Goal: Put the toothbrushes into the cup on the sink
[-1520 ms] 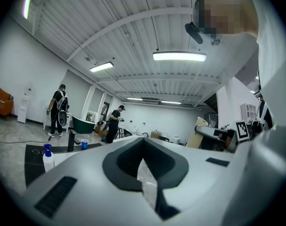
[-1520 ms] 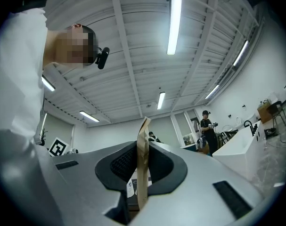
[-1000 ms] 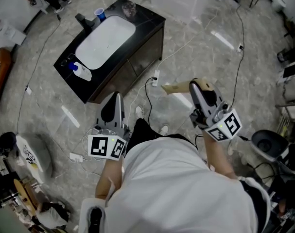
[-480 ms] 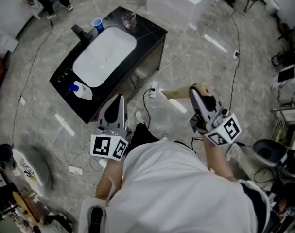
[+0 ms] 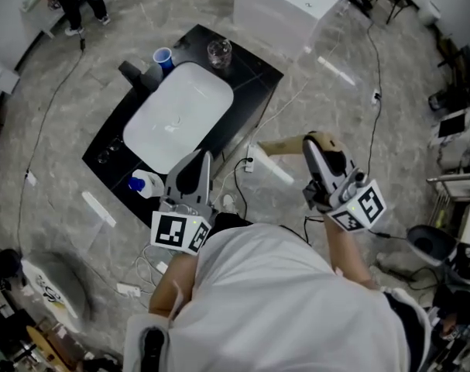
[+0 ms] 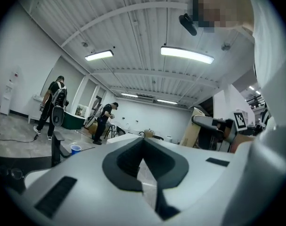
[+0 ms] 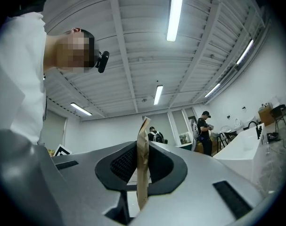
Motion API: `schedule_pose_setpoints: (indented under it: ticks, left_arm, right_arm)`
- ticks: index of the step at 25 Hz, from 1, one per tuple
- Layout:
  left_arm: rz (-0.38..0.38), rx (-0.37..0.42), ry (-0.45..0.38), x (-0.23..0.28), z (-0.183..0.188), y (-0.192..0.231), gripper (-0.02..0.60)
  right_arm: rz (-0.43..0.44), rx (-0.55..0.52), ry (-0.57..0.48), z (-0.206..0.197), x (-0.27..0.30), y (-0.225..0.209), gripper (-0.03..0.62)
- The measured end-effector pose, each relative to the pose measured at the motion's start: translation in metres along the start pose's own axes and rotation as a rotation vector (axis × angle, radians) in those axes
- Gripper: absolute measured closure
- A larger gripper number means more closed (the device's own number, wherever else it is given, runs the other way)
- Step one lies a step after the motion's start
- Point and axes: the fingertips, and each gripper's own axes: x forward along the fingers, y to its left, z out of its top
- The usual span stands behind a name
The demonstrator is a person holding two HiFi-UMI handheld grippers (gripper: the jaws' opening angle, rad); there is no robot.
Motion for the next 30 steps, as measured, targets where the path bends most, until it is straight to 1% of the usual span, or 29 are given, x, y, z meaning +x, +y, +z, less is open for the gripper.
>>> schedule_pose_setpoints:
  ticks: [3,6,9,13,16,19,23,25,27,30]
  left_arm:
    - [-0.028,-0.021,0.003,0.011,0.001,0.013,0.583]
    - [-0.037,-0.033,-0.001,0.022,0.003,0.030,0.583]
    - [-0.038,-0.040,-0.003,0.030,0.005,0.044,0.583]
    - [-0.022,-0.032,-0.010,0.035,0.005,0.051,0.583]
    - [0.024,0.004,-0.053,0.035,0.018,0.059,0.583]
    - [0.067,0.017,-0.065,0.034,0.024,0.071,0.583]
    - [0.152,0.047,-0.085,0.031,0.029,0.093,0.583]
    - [0.217,0.071,-0.113,0.031,0.040,0.112,0.583]
    - [0.279,0.075,-0.140,0.033,0.052,0.127,0.583]
    - [0.313,0.106,-0.142,0.044,0.059,0.125,0.583]
  right_arm:
    - [-0.013,0.000,0.026,-0.007,0.023,0.000,0.533]
    - [-0.016,-0.013,0.047,-0.010,0.043,-0.003,0.533]
    - [-0.023,-0.030,0.054,-0.010,0.056,-0.009,0.533]
    - [-0.050,-0.045,0.046,-0.006,0.057,-0.017,0.533]
    - [-0.068,-0.053,0.036,-0.002,0.057,-0.028,0.533]
    - [-0.071,-0.048,0.029,-0.001,0.061,-0.041,0.533]
    - [-0.035,-0.046,0.021,-0.001,0.075,-0.061,0.533]
    - [-0.008,-0.052,0.018,0.001,0.085,-0.073,0.533]
    - [0.011,-0.062,0.020,0.005,0.094,-0.089,0.533]
    - [0.014,-0.082,0.012,0.016,0.106,-0.117,0.533]
